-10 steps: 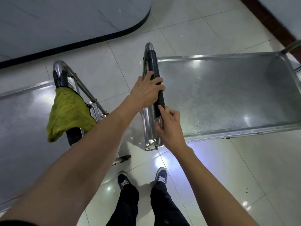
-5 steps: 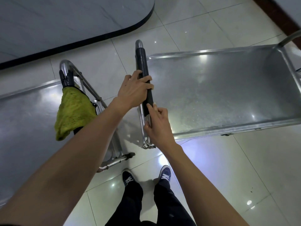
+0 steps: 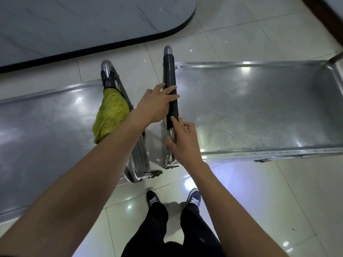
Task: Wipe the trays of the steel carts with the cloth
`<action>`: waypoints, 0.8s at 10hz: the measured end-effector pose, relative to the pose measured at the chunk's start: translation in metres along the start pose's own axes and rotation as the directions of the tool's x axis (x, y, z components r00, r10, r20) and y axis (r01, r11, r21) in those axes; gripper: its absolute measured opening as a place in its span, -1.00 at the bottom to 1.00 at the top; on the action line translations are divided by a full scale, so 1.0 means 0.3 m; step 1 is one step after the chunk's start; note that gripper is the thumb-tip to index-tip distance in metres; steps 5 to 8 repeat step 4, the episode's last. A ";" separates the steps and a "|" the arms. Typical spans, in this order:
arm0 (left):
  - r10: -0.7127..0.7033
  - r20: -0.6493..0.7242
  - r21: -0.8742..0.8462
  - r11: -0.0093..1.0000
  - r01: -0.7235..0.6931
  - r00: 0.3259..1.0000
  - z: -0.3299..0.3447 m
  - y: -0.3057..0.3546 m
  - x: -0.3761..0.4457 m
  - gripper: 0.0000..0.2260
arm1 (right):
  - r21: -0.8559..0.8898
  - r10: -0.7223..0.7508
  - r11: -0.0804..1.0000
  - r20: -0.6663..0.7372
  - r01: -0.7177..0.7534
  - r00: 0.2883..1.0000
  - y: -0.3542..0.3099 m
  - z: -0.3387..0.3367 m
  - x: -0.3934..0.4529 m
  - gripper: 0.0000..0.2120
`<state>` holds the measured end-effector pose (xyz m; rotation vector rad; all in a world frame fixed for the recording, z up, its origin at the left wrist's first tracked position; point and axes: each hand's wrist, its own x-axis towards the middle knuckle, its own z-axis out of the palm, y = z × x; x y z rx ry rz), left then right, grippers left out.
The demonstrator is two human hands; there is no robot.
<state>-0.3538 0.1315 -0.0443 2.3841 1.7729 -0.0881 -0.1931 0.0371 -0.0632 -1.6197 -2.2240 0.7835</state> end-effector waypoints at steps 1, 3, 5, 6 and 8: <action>-0.044 -0.040 -0.107 0.994 0.040 0.998 -0.002 0.035 -0.036 -0.63 | -0.105 -0.048 0.993 -0.001 0.047 0.999 0.010 -0.017 0.003 -0.43; -0.136 -0.160 -0.248 0.964 0.094 0.978 -0.014 0.097 -0.120 -0.66 | -0.184 -0.095 0.979 -0.015 0.090 0.995 0.064 -0.114 -0.004 -0.63; -0.163 -0.172 -0.263 0.958 0.114 0.972 -0.017 0.150 -0.149 -0.65 | -0.235 -0.087 0.968 0.008 0.086 0.996 0.100 -0.162 -0.004 -0.63; -0.163 -0.172 -0.263 0.958 0.114 0.972 -0.017 0.150 -0.149 -0.65 | -0.235 -0.087 0.968 0.008 0.086 0.996 0.100 -0.162 -0.004 -0.63; -0.163 -0.172 -0.263 0.958 0.114 0.972 -0.017 0.150 -0.149 -0.65 | -0.235 -0.087 0.968 0.008 0.086 0.996 0.100 -0.162 -0.004 -0.63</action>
